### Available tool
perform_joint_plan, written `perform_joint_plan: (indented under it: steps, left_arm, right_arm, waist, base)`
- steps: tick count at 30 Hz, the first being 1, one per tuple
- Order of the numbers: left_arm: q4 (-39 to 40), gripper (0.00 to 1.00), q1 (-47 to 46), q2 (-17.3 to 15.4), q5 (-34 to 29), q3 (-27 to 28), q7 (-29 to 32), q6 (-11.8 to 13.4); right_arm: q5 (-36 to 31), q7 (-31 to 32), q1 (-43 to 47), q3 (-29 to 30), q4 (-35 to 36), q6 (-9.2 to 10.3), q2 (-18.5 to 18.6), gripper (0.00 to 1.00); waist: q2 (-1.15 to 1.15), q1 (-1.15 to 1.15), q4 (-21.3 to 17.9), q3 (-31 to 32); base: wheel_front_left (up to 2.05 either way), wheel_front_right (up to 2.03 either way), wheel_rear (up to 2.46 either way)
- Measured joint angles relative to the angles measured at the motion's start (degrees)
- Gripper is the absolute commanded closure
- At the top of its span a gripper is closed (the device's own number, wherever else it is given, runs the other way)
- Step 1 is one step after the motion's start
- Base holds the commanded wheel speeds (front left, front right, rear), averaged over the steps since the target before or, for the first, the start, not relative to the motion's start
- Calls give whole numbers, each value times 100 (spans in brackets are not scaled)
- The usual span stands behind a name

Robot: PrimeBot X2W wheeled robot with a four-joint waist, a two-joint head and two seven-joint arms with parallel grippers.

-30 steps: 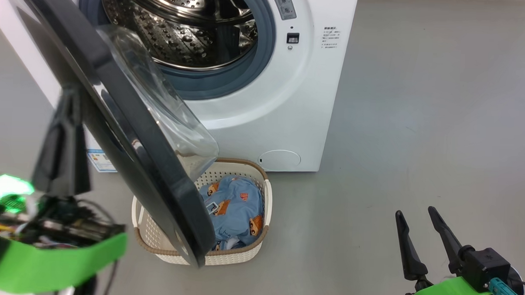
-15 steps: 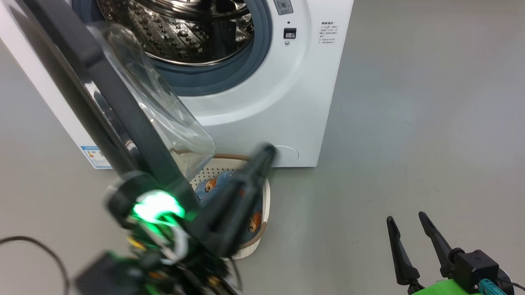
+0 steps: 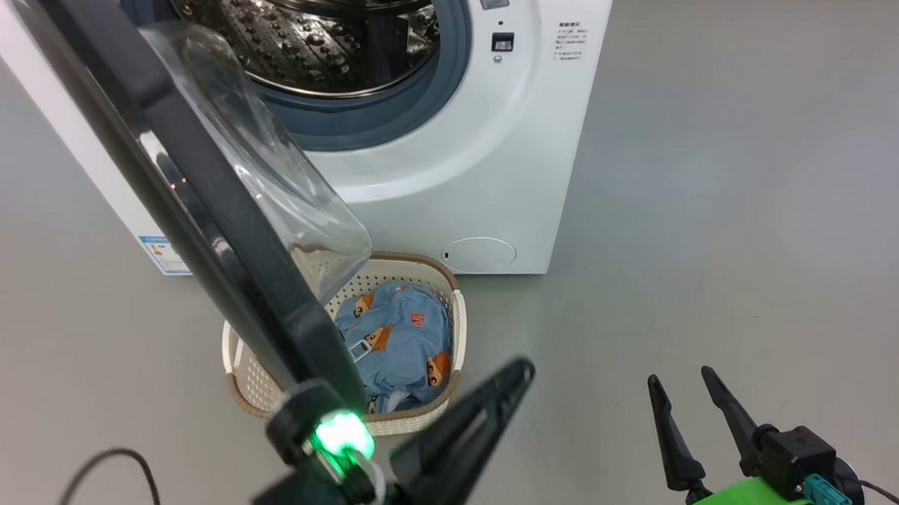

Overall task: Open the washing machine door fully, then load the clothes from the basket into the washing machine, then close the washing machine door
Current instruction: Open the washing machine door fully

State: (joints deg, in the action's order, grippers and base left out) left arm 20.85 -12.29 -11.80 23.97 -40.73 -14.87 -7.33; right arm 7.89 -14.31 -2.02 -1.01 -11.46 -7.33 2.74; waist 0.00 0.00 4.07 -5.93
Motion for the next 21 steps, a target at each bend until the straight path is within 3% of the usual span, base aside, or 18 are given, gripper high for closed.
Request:
perform_joint_plan:
  steps: [5, 21]
  left_arm:
    - [-266, 100, 221, -90, 52, -196, 0, 0]
    - [-1545, 100, 320, 89, 94, 705, 3, 0]
  right_arm:
    - [0, 0, -35, -21, -23, 0, 0, 0]
    - [120, 0, -66, -180, -59, 0, 1, 0]
  waist:
    - [0, 0, 24, 2]
    - [0, 0, -98, -83]
  base:
    - [0, 0, 0]
    - [0, 0, 0]
